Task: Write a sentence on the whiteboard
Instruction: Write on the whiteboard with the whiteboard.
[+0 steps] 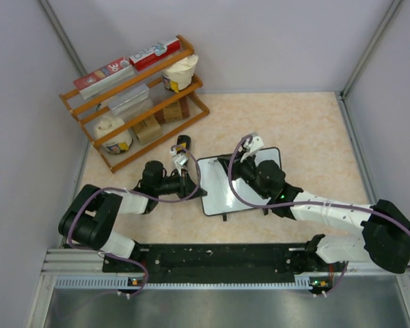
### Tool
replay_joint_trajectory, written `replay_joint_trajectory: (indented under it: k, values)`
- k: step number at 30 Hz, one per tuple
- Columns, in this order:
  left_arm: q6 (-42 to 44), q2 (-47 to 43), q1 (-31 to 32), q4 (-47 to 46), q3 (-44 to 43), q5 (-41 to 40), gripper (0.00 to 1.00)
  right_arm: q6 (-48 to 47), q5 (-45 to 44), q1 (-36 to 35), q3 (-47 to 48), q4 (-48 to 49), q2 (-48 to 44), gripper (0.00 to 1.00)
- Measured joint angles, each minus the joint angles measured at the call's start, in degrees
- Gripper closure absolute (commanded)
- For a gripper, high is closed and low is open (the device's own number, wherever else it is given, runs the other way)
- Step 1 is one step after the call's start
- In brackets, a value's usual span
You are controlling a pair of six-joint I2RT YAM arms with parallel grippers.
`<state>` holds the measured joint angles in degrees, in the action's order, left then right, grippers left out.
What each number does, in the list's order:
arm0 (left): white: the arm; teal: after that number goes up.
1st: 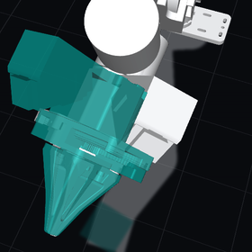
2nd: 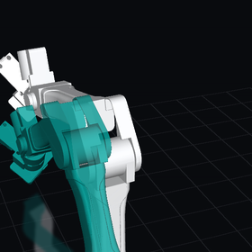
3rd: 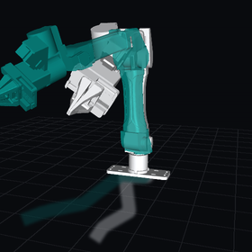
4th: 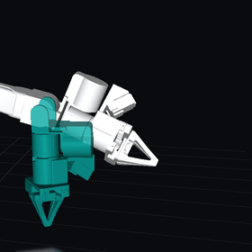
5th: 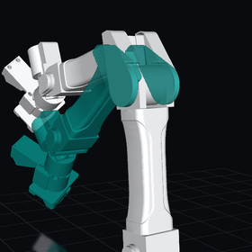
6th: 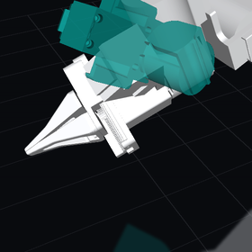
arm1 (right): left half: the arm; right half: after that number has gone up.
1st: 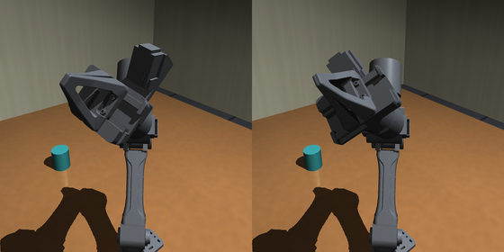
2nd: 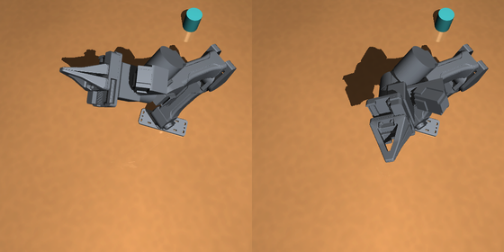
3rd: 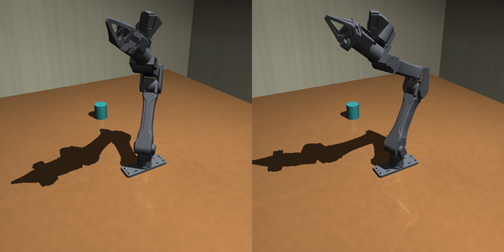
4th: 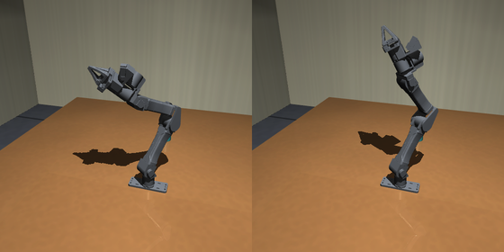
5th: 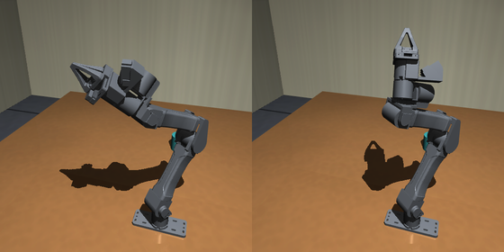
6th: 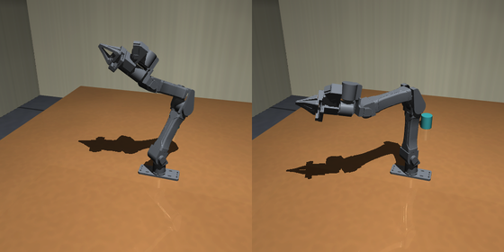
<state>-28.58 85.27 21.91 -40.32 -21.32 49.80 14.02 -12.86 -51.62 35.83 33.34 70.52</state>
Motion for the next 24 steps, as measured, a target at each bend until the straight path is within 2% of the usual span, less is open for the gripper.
replay_joint_trajectory:
  k: [24]
  values:
    - [0.0,1.2,0.3,-0.5,-0.5,-0.2,1.0,0.8,2.9,0.0,-5.8,-0.4,-3.8,1.0]
